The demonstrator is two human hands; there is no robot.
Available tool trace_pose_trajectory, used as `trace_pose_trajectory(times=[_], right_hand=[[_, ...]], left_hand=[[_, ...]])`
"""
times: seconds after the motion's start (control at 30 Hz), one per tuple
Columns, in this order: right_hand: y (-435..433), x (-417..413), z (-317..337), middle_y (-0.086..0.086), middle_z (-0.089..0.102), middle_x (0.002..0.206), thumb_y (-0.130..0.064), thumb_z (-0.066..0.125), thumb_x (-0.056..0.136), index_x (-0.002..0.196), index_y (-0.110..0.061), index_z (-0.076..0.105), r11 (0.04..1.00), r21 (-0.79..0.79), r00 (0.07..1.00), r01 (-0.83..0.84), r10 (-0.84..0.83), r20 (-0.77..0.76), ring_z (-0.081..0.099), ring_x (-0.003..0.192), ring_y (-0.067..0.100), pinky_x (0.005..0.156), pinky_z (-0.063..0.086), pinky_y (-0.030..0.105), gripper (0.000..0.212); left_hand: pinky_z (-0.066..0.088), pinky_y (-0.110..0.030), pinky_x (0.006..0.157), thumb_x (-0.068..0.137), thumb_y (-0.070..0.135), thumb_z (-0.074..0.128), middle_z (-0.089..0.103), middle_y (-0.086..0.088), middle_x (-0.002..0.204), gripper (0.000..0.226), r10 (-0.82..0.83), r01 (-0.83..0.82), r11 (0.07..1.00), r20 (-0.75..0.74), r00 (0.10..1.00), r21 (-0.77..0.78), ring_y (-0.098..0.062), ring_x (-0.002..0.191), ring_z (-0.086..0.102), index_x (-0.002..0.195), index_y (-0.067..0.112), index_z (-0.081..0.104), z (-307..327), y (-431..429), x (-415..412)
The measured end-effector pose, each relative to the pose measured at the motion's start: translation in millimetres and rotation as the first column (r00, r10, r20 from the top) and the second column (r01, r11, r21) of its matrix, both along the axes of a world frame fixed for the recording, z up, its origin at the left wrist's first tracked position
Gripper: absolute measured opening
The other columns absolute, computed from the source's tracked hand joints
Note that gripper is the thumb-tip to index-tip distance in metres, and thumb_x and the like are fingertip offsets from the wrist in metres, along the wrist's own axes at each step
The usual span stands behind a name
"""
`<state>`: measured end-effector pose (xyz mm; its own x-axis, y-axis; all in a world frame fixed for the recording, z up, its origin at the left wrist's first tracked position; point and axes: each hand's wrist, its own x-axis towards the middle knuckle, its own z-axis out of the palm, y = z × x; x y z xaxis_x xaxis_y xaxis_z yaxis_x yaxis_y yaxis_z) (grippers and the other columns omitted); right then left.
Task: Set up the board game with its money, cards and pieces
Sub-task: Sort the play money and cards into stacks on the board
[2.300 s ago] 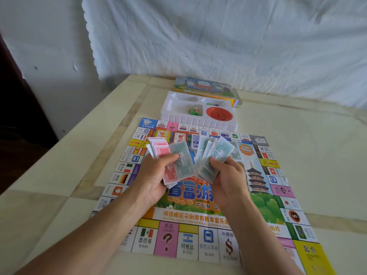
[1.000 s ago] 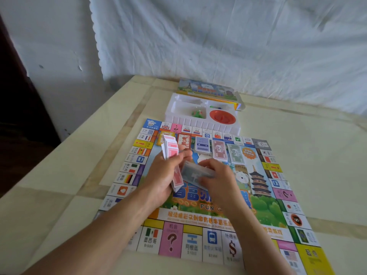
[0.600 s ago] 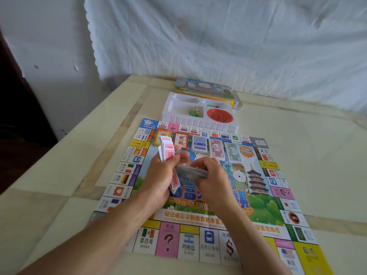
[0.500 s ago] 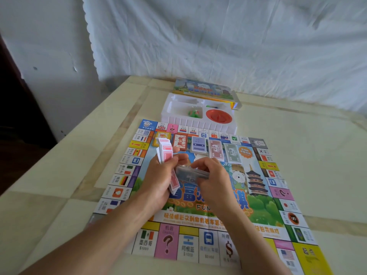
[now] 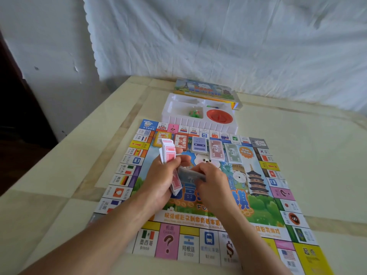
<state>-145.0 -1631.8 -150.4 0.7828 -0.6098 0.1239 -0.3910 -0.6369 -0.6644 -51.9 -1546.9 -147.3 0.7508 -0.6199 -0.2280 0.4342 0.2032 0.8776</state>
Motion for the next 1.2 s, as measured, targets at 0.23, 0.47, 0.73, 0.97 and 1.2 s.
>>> trace_pose_trajectory(times=[0.23,0.47,0.73,0.97,1.2], right_hand=[[-3.3,-3.4,6.6,0.004,0.064,0.077,0.005,0.056,0.085,0.088,-0.015,0.067,0.957,0.273,0.991,0.098,-0.120,0.063,0.053,0.056,0.011,0.046,0.042,0.020,0.023],[-6.2,-7.0,13.6,0.013,0.067,0.087,0.010,0.057,0.083,0.095,-0.003,0.067,0.445,0.888,0.886,-0.112,-0.361,0.292,0.059,0.079,0.023,0.067,0.048,0.031,0.020],[3.1,-2.9,12.7,0.011,0.070,0.087,0.002,0.062,0.084,0.098,-0.007,0.066,0.662,0.749,0.932,-0.036,-0.248,0.264,0.068,0.080,0.026,0.068,0.057,0.036,0.017],[-2.8,-5.8,28.4,0.001,0.068,0.077,-0.010,0.061,0.087,0.076,-0.021,0.070,0.927,0.348,0.971,0.141,-0.199,0.136,0.062,0.071,0.017,0.068,0.056,0.034,0.018],[-4.9,-4.3,31.3,-0.002,0.065,0.073,-0.008,0.064,0.086,0.077,-0.017,0.068,0.948,0.292,0.984,0.129,-0.160,0.084,0.059,0.067,0.013,0.068,0.056,0.032,0.013]], left_hand=[[0.051,-0.024,0.066,0.097,0.002,0.046,0.066,-0.003,0.078,0.023,0.168,-0.167,0.986,-0.033,0.985,0.026,-0.012,0.071,0.059,0.107,0.016,0.061,1.7,2.7,4.5],[0.047,-0.027,0.056,0.091,0.012,0.059,0.058,-0.002,0.063,0.009,-0.032,0.032,0.999,0.015,0.999,0.028,-0.013,0.056,0.052,0.098,0.015,0.063,3.7,3.6,-1.9],[0.053,-0.033,0.062,0.082,0.000,0.066,0.069,-0.010,0.081,0.022,-0.065,0.048,0.991,0.132,0.989,0.126,-0.017,0.065,0.063,0.100,0.014,0.066,0.3,2.2,-3.6],[0.051,-0.039,0.077,0.080,0.002,0.069,0.070,-0.006,0.089,0.029,-0.060,0.028,0.988,0.210,0.976,0.152,-0.021,0.078,0.062,0.104,0.016,0.066,-1.3,-0.1,0.6],[0.045,-0.029,0.065,0.082,0.000,0.067,0.070,-0.006,0.088,0.027,-0.107,0.075,0.987,0.234,0.966,0.142,-0.015,0.069,0.056,0.100,0.020,0.064,2.0,2.8,0.6]])
